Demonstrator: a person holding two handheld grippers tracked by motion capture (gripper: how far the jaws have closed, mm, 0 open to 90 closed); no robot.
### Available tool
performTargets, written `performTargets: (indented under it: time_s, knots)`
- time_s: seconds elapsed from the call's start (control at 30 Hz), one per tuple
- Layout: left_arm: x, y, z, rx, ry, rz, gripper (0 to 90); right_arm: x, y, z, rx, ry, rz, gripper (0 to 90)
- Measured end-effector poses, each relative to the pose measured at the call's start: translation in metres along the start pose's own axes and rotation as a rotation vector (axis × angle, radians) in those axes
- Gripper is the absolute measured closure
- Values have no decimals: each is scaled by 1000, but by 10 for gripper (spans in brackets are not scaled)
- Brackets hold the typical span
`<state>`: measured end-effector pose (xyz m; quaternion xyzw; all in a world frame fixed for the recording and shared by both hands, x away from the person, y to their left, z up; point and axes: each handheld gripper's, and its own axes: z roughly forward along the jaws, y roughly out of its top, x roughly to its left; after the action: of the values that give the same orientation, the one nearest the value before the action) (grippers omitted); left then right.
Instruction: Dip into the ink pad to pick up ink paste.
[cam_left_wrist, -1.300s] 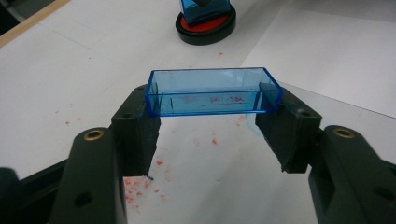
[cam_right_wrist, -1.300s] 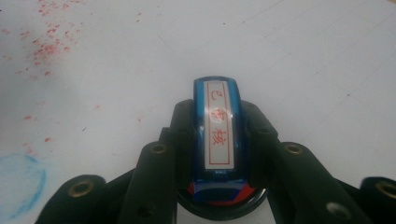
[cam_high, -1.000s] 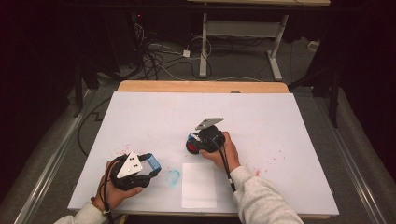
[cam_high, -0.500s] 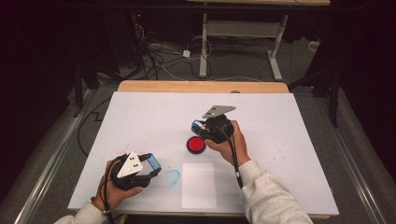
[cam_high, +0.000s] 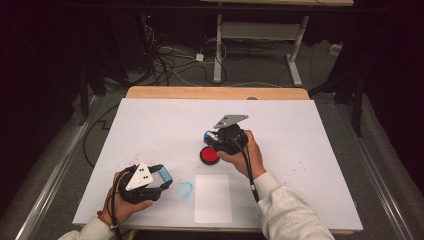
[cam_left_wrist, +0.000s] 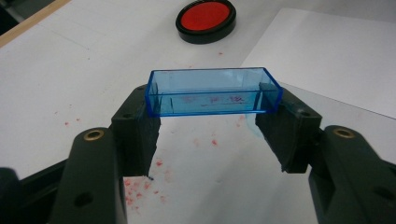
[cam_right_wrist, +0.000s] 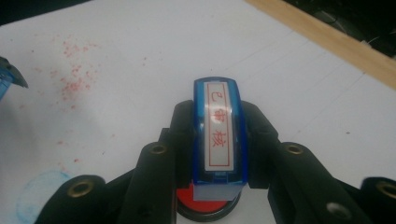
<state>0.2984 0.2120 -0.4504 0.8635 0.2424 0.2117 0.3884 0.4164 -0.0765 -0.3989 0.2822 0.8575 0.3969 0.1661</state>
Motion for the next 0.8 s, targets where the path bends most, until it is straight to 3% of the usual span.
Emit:
performTargets:
  time_s: [0.1, 0.3, 0.8]
  knots:
    - [0, 0, 0, 1, 0, 2, 396, 0, -8, 13, 33, 4, 19, 702]
    - [0, -1, 0, 4, 2, 0, 396, 3, -17, 28, 70, 2, 7, 702]
    - [0, 0, 2, 10, -5, 5, 396, 1, -28, 38, 94, -6, 19, 703]
